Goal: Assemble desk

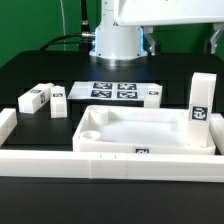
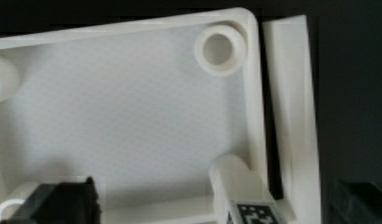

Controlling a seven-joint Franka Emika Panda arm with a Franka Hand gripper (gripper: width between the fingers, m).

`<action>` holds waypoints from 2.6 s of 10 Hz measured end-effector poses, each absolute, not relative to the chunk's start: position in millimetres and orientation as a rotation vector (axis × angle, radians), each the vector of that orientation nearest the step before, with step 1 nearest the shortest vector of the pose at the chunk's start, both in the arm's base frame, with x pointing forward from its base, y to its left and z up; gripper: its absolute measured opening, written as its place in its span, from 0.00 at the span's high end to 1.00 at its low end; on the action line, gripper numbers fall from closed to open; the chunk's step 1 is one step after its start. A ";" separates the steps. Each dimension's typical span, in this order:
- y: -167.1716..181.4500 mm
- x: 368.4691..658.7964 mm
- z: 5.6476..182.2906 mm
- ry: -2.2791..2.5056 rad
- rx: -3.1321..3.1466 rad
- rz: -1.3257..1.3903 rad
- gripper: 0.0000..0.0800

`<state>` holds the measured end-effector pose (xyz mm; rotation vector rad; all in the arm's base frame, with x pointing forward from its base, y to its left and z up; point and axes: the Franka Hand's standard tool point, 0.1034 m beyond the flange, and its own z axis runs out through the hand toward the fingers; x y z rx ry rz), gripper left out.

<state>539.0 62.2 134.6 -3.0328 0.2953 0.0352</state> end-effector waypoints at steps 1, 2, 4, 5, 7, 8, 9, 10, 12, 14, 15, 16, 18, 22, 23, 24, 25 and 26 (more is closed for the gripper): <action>62.8 540.0 135.3 0.297 -3.032 0.034 0.19; 63.4 540.1 135.3 0.295 -3.033 0.033 0.19; 61.7 539.8 133.9 0.282 -3.033 0.027 0.19; 48.7 528.6 119.8 0.241 -3.033 -0.022 0.19; 35.0 485.4 98.4 0.232 -3.048 0.029 0.19; 25.8 475.3 90.4 0.239 -3.053 0.049 0.19; 28.6 475.4 92.5 0.245 -3.046 0.091 0.19; 29.3 479.1 94.2 0.240 -3.046 0.082 0.19; 31.0 469.6 94.0 0.241 -3.013 0.312 0.19; 32.6 467.3 88.1 0.238 -2.984 0.479 0.19; 33.6 460.0 83.0 0.236 -2.955 0.609 0.19; 33.4 460.1 77.5 0.236 -2.933 0.693 0.19; 34.5 455.2 69.8 0.232 -2.895 0.823 0.19; 34.9 447.0 64.4 0.212 -2.714 1.255 0.19; 34.9 448.7 60.5 0.205 -2.674 1.335 0.19; 35.3 449.0 59.0 0.199 -2.644 1.391 0.19; 34.7 445.5 57.1 0.195 -2.602 1.463 0.19; 34.7 449.2 54.3 0.195 -2.615 1.441 0.19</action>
Offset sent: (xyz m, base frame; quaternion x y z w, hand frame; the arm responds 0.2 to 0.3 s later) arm 0.0000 0.0000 0.0000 0.0000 0.0000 0.0000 1.0000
